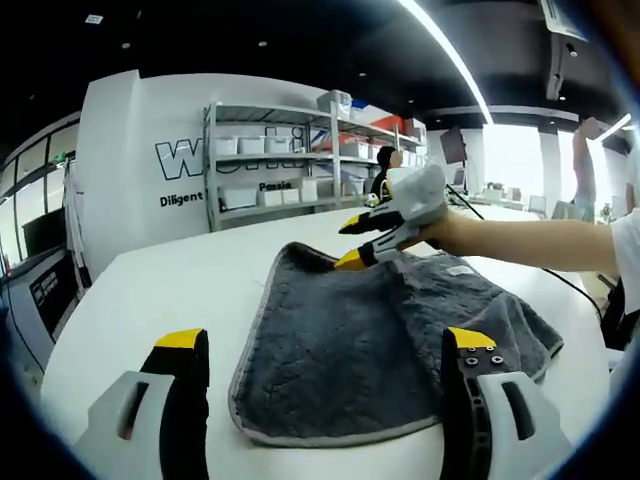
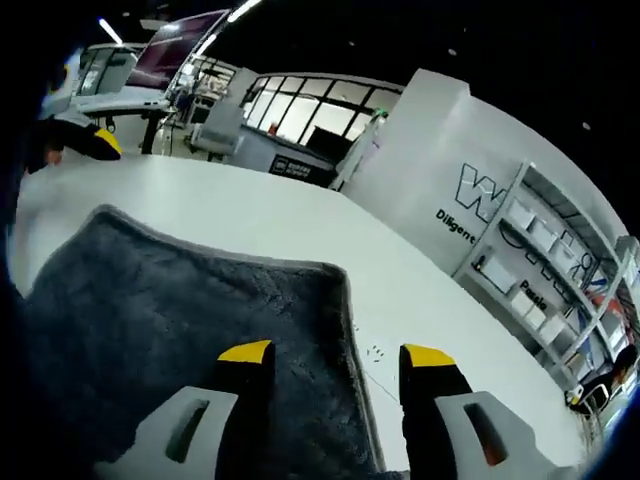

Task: Open the folded towel by lifting each exposed corner and separating the folded layers until the towel lies flat within the target outline without major curled edges

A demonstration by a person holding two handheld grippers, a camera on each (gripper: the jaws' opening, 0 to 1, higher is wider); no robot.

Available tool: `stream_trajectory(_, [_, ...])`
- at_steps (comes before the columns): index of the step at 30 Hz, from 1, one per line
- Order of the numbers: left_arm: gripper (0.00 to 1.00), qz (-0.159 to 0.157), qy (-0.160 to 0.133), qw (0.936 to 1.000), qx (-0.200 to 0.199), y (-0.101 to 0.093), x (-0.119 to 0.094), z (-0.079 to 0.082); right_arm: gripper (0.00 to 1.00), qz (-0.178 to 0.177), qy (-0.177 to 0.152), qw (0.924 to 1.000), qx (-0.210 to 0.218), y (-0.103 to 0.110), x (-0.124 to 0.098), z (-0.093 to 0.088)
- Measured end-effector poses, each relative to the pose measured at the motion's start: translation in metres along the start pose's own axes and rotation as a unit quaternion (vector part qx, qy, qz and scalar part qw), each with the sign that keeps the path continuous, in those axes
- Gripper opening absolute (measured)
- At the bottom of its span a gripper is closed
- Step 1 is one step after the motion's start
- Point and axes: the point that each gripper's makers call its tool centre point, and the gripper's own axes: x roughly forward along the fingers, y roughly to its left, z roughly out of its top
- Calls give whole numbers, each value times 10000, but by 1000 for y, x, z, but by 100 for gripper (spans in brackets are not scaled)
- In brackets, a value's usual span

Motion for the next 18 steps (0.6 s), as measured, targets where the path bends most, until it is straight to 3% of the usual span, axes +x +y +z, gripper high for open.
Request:
stream_trajectory(4, [95,5,13,10000,-27,1,0,-1,69,143,-168,9993,310,8,-31,3])
stream_trajectory(18, [95,42,13,10000,-62,4,1,-2,98,350,-665,9908,1128,43,-143,-10])
